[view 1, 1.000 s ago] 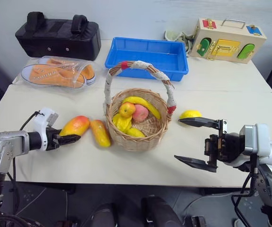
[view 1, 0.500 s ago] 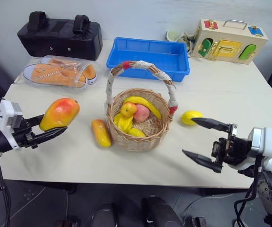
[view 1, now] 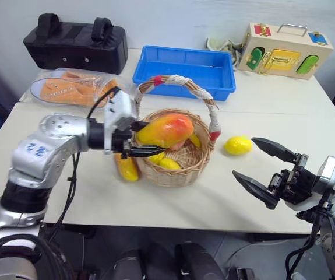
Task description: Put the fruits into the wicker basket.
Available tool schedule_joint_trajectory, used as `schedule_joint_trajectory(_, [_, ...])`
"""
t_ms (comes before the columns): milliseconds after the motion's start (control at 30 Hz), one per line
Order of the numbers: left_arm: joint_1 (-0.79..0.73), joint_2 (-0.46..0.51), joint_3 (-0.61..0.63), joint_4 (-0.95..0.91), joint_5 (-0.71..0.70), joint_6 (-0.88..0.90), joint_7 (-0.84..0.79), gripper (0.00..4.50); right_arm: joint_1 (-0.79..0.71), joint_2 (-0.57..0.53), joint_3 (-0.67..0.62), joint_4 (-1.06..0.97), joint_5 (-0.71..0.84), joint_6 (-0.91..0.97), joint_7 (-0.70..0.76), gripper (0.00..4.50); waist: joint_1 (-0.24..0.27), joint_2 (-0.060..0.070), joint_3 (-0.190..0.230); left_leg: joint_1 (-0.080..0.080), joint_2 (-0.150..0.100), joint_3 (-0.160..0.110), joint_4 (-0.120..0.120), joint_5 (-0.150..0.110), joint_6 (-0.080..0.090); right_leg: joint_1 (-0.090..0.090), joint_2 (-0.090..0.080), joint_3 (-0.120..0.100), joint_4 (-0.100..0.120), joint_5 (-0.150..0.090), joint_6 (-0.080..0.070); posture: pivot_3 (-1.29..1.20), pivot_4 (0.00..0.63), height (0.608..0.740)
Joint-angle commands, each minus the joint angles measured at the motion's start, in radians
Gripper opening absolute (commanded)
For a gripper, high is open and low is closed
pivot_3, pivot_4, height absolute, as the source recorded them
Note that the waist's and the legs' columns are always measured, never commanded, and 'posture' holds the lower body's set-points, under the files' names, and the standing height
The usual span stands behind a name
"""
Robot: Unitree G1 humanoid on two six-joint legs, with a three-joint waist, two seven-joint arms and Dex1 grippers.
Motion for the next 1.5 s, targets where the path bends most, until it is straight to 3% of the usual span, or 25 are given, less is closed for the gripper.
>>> schedule_joint_trajectory(33, [-0.049, -0.015, -0.036, 0.014, 0.057, 0.012, 0.018, 3.37, 0.005, 0.020, 0.012, -0.061, -0.013, -0.024, -0.024, 4.50, -0.001, 0.000, 0.000, 0.000, 0.000, 0.000, 0.000, 0.000, -0.001, 0.000, 0.001, 0.000, 0.001, 0.000, 0.000, 0.00, 0.150, 0.740])
schedule_joint_trajectory(167, [-0.041, -0.027, -0.001, 0.001, 0.052, -0.004, 0.016, 4.45, 0.008, 0.033, 0.021, -0.068, -0.023, -0.029, -0.036, 4.50, 0.000, 0.000, 0.000, 0.001, 0.001, -0.001, 0.000, 0.002, -0.002, -0.001, 0.001, 0.000, 0.004, -0.001, -0.001, 0.00, 0.150, 0.740])
schedule_joint_trajectory(300, [0.010, 0.021, 0.090, -0.029, -0.001, -0.019, -0.038, 4.45, 0.002, 0.032, 0.032, -0.054, -0.028, -0.037, -0.028, 4.50, -0.002, 0.000, 0.000, 0.001, 0.001, -0.001, 0.001, 0.002, -0.002, -0.001, 0.001, 0.000, 0.005, -0.001, -0.001, 0.00, 0.150, 0.740])
schedule_joint_trajectory(400, [0.103, 0.093, 0.236, -0.055, -0.071, -0.058, -0.117, 4.45, -0.031, 0.026, 0.044, -0.009, -0.028, -0.045, 0.009, 4.50, -0.010, 0.000, 0.000, 0.001, 0.002, 0.000, 0.000, 0.002, -0.002, -0.001, 0.001, 0.000, 0.006, -0.001, -0.002, 0.00, 0.150, 0.740])
schedule_joint_trajectory(500, [0.300, 0.161, 0.456, -0.049, -0.122, -0.121, -0.210, 4.45, -0.080, 0.012, 0.065, 0.052, -0.026, -0.053, 0.080, 4.50, -0.017, 0.000, 0.000, 0.002, 0.002, 0.000, 0.000, 0.002, -0.003, -0.001, 0.001, -0.001, 0.007, -0.001, -0.003, 0.00, 0.150, 0.740])
schedule_joint_trajectory(600, [0.530, 0.201, 0.661, 0.032, -0.087, -0.195, -0.254, 4.45, -0.119, -0.005, 0.087, 0.102, -0.020, -0.064, 0.164, 4.50, -0.027, 0.000, 0.000, 0.002, 0.002, -0.001, 0.000, 0.002, -0.003, -0.001, 0.000, -0.001, 0.006, -0.002, -0.004, 0.00, 0.150, 0.740])
schedule_joint_trajectory(733, [0.740, 0.205, 0.837, 0.183, -0.017, -0.309, -0.247, 4.45, -0.157, -0.015, 0.114, 0.135, -0.016, -0.067, 0.238, 4.50, -0.025, -0.001, 0.000, 0.001, 0.002, -0.002, 0.000, 0.001, -0.002, -0.001, -0.001, -0.003, 0.006, -0.002, -0.004, 0.00, 0.150, 0.740])
schedule_joint_trajectory(900, [0.916, 0.180, 0.958, 0.387, 0.062, -0.378, -0.147, 4.45, -0.168, -0.011, 0.156, 0.129, -0.036, -0.076, 0.284, 4.50, -0.024, -0.002, 0.000, 0.001, 0.001, -0.002, -0.002, -0.003, 0.004, -0.001, -0.003, -0.003, 0.004, -0.002, -0.004, 0.00, 0.150, 0.740])
schedule_joint_trajectory(1067, [0.974, 0.164, 0.951, 0.313, 0.021, -0.335, -0.131, 4.45, -0.162, 0.003, 0.166, 0.098, -0.049, -0.083, 0.256, 4.50, -0.016, -0.005, -0.002, 0.000, -0.001, -0.003, -0.002, -0.006, 0.008, 0.000, -0.008, -0.007, 0.002, -0.002, -0.004, 0.00, 0.150, 0.740])
schedule_joint_trajectory(1233, [0.864, 0.185, 0.840, 0.172, -0.046, -0.254, -0.126, 4.45, -0.133, -0.021, 0.139, 0.099, -0.049, -0.082, 0.262, 4.50, 0.002, -0.007, -0.003, 0.000, -0.001, -0.002, -0.003, -0.005, 0.008, 0.002, -0.012, -0.012, 0.000, -0.003, -0.005, 0.00, 0.150, 0.740])
schedule_joint_trajectory(1367, [0.736, 0.264, 0.684, 0.091, -0.048, 0.058, 0.024, 4.45, -0.129, -0.032, 0.121, 0.104, -0.049, -0.084, 0.262, 4.50, 0.001, -0.007, -0.003, 0.000, -0.001, -0.002, -0.003, -0.005, 0.008, 0.003, -0.013, -0.014, 0.000, -0.002, -0.004, 0.00, 0.150, 0.740])
schedule_joint_trajectory(1500, [0.386, 0.165, 0.502, 0.050, -0.171, 0.466, 0.199, 4.45, -0.131, -0.027, 0.110, 0.101, -0.059, -0.097, 0.245, 4.50, 0.003, -0.005, -0.002, -0.001, -0.001, -0.001, -0.002, -0.004, 0.007, 0.002, -0.012, -0.014, 0.001, -0.002, -0.004, 0.00, 0.150, 0.740])
